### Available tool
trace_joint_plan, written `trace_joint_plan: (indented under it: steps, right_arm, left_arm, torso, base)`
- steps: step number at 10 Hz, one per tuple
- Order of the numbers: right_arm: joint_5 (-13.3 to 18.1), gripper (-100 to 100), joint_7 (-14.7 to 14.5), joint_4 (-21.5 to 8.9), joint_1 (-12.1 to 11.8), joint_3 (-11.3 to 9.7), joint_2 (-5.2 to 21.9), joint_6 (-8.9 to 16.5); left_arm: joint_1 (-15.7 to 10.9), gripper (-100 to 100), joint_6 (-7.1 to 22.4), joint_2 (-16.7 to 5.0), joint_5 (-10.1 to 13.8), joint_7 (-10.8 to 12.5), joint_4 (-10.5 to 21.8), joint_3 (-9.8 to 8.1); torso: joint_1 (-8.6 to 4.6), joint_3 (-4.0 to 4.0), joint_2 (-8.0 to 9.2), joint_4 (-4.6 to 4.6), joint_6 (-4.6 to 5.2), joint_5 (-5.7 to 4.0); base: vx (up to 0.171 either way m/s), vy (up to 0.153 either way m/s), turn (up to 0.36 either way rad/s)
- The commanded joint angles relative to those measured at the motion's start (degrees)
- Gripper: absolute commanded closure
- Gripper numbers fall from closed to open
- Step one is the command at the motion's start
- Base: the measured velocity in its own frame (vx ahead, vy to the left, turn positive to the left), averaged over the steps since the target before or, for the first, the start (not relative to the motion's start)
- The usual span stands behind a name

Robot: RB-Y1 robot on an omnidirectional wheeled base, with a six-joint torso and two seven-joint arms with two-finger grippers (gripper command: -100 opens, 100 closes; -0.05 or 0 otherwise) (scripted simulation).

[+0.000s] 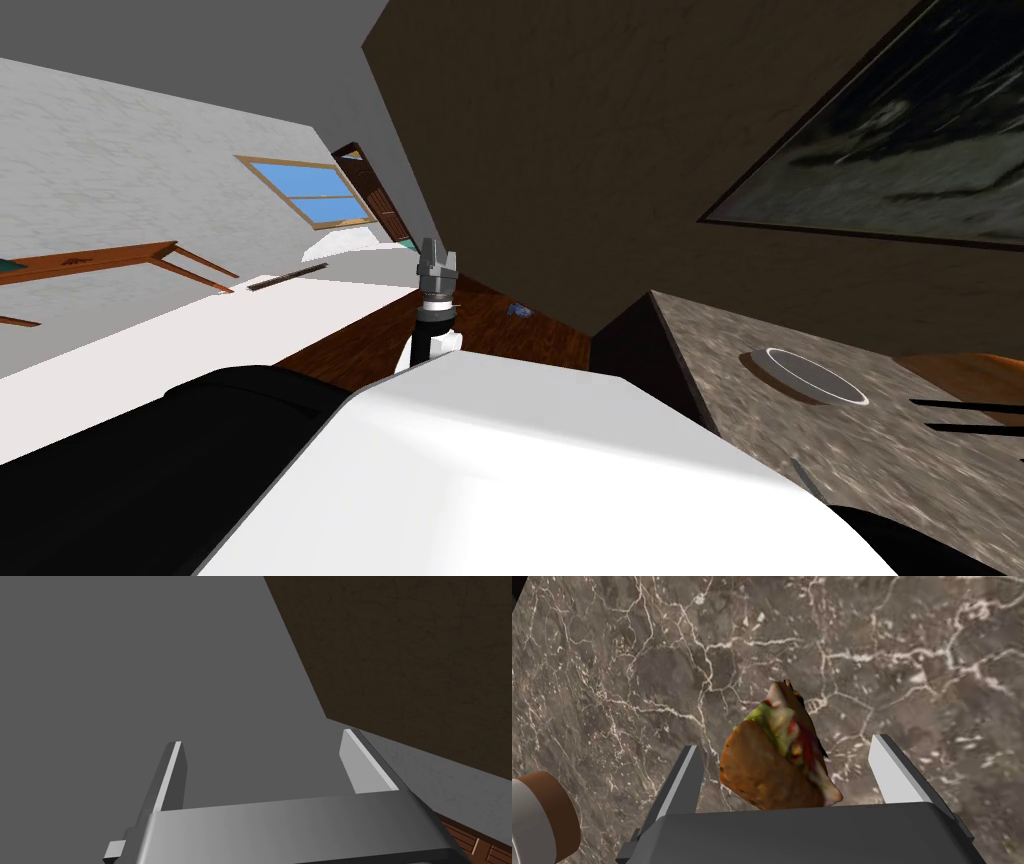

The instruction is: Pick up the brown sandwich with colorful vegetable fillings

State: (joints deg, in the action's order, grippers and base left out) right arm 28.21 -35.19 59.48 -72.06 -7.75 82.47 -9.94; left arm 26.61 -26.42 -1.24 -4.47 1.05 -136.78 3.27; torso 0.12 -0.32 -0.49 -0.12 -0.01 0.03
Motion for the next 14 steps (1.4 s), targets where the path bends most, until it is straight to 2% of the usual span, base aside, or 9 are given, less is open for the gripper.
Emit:
trace_joint_plan:
  steps: [1,2,4,5,6,10,11,12,14]
  right_arm:
    - [0.0,0,0.0,0.0,0.0,0.0,0.0,0.0]
    - [0.5,-100,-0.4,-0.1,1.2,-1.0,-1.6,0.8]
    - [1.2,-100,-0.9,-0.3,2.8,-2.2,-3.6,1.9]
    - [0.9,-100,-0.6,0.1,2.2,-1.9,-2.8,1.8]
    - [1.0,100,-0.5,0.1,2.4,-2.1,-2.9,2.0]
    - [1.0,100,-0.5,0.0,2.3,-2.0,-2.7,2.1]
    - [1.0,0,-0.5,0.0,2.3,-2.0,-2.7,2.1]
    - [0.3,100,-0.2,-0.1,0.6,-0.5,-0.8,0.4]
    - [0.1,100,-0.3,0.2,-0.1,0.2,-0.5,0.5]
  left_arm:
    - [0.0,0,0.0,0.0,0.0,0.0,0.0,0.0]
    - [0.0,0,0.0,0.0,0.0,0.0,0.0,0.0]
    - [0.0,0,0.0,0.0,0.0,0.0,0.0,0.0]
    - [0.0,0,0.0,0.0,0.0,0.0,0.0,0.0]
    - [0.0,0,0.0,0.0,0.0,0.0,0.0,0.0]
    - [0.0,0,0.0,0.0,0.0,0.0,0.0,0.0]
    - [0.0,0,0.0,0.0,0.0,0.0,0.0,0.0]
    - [0.0,0,0.0,0.0,0.0,0.0,0.0,0.0]
    - [0.0,0,0.0,0.0,0.0,0.0,0.0,0.01]
  torso:
    - [0.0,0.0,0.0,0.0,0.0,0.0]
    - [0.05,0.19,0.31,0.08,0.02,0.01]
    - [-0.22,0.34,0.56,0.15,0.03,-0.05]
    - [-0.3,0.38,0.62,0.17,0.03,-0.08]
    - [-0.14,0.38,0.6,0.17,0.03,-0.05]
    - [-0.04,0.44,0.67,0.23,0.1,-0.26]
    - [-0.05,0.45,0.68,0.23,0.11,-0.26]
    - [-0.05,0.45,0.68,0.23,0.11,-0.26]
    - [0.46,0.46,0.7,0.23,0.17,-0.14]
  base:
    - [0.018,-0.004,0.0]
    - [0.009,-0.041,0.05]
    - [-0.012,-0.092,0.054]
    - [-0.008,-0.043,0.012]
    - [-0.001,-0.009,0.002]
    - [0.0,-0.004,0.002]
    - [0.0,0.0,0.0]
    - [-0.017,0.084,-0.088]
    - [0.005,0.09,-0.054]
